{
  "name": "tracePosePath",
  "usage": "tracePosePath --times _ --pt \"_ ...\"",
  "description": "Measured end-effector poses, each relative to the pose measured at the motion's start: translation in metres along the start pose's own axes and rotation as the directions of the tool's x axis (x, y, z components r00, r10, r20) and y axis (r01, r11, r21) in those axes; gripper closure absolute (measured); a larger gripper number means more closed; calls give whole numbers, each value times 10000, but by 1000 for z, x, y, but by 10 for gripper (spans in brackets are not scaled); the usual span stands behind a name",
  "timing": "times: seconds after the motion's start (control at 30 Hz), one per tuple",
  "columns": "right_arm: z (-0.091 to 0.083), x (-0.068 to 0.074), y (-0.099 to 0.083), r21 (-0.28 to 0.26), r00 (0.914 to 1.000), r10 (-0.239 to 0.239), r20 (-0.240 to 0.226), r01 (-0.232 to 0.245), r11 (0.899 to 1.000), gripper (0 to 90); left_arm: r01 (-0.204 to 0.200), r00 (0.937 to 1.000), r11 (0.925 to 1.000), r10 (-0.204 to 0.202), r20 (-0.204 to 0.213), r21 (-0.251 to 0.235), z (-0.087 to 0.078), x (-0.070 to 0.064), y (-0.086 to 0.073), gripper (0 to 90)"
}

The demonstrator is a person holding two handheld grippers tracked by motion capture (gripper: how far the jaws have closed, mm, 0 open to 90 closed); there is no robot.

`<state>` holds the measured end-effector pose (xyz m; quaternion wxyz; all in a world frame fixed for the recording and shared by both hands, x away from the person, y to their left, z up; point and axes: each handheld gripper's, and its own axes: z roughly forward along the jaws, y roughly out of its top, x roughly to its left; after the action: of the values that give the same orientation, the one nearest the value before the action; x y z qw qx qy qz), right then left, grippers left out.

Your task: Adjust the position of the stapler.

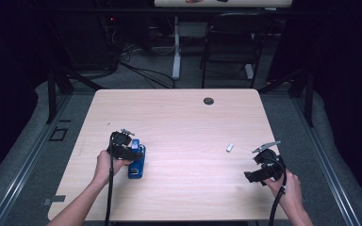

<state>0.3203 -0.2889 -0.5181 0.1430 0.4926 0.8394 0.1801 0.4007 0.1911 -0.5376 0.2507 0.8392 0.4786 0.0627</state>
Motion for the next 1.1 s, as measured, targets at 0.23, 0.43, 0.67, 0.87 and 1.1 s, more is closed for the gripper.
tracePosePath --times 0.23,0.43,0.67,0.87,1.1 --pt "0 0 0 17 10000 -9 34 9 10000 119 -45 9995 9999 48 -314 116 1 -3 2 481" --pt "-2 0 -1 5 10000 10 12 -10 10000 120 -119 9998 9999 119 -143 45 2 -3 1 490" --pt "-3 0 -1 11 10000 -4 53 4 10000 120 -471 9988 9989 471 123 -45 4 -7 2 524" --pt "-2 -2 -2 38 10000 26 58 -26 10000 122 -579 9978 9981 585 316 -212 4 -6 1 532" --pt "-2 -1 -1 27 10000 10 -10 -10 10000 123 -1024 9930 9945 1034 573 -204 4 -9 2 547"
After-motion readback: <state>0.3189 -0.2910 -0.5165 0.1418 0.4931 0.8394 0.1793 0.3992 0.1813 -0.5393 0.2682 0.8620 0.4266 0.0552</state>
